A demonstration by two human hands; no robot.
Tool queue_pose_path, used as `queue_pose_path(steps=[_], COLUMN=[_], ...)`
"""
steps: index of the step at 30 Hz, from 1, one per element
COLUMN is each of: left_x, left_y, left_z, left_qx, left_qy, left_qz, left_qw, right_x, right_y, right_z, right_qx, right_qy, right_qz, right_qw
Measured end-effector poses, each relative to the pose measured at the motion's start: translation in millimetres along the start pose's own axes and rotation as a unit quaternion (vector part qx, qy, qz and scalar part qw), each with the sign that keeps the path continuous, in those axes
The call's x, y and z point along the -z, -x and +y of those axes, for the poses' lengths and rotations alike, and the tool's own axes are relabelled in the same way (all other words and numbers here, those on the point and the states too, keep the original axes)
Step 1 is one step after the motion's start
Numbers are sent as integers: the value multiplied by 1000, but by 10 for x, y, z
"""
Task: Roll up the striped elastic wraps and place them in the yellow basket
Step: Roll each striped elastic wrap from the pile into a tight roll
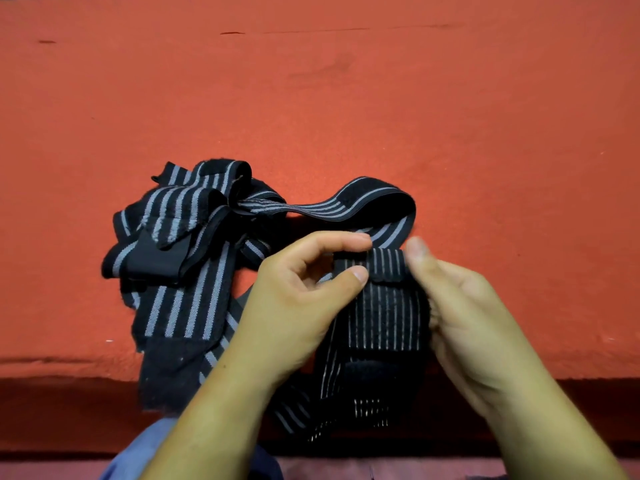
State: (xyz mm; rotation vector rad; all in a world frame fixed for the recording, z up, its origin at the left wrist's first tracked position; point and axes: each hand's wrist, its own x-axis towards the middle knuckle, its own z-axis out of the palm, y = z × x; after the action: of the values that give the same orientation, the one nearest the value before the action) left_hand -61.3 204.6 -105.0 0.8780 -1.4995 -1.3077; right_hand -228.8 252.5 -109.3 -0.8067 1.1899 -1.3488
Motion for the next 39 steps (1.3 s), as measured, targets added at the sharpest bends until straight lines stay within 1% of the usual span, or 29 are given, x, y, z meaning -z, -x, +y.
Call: queue_pose_path(steps=[3,6,9,14,16,18,22,25,31,36,39], left_x=[-10,-3,-3,-19,-16,-14,-23,-29,-13,-21,-32], left_y=[-2,-10,-15,-22,-25,-24,-27,-29,-45,-33,-37], left_z=[21,29,10,-9,-10,-7,4,-1,-39,-27,-42], left_qx=[8,56,73,52,47,49,57,35,5,1,8], left_qy=[0,32,27,17,17,18,49,54,56,56,69], left_qz=[-8,-10,-13,23,35,35,7,0,37,36,36], left_qw=[1000,998,997,998,998,998,997,998,998,998,997], right_x=[-7,-3,7,8,12,19,37,38,20,-16,-39], right_y=[9,12,10,-6,-6,-10,-30,-22,-19,15,22], right_z=[28,19,21,39,37,46,60,46,62,15,12], right_qx=[27,46,60,37,35,41,54,34,-50,-68,-59], right_qy=[36,50,52,28,40,55,55,26,40,-20,-33], right_qz=[14,25,25,-4,-12,-9,8,7,-27,-54,-53], right_qw=[999,997,997,999,999,998,997,999,998,996,996])
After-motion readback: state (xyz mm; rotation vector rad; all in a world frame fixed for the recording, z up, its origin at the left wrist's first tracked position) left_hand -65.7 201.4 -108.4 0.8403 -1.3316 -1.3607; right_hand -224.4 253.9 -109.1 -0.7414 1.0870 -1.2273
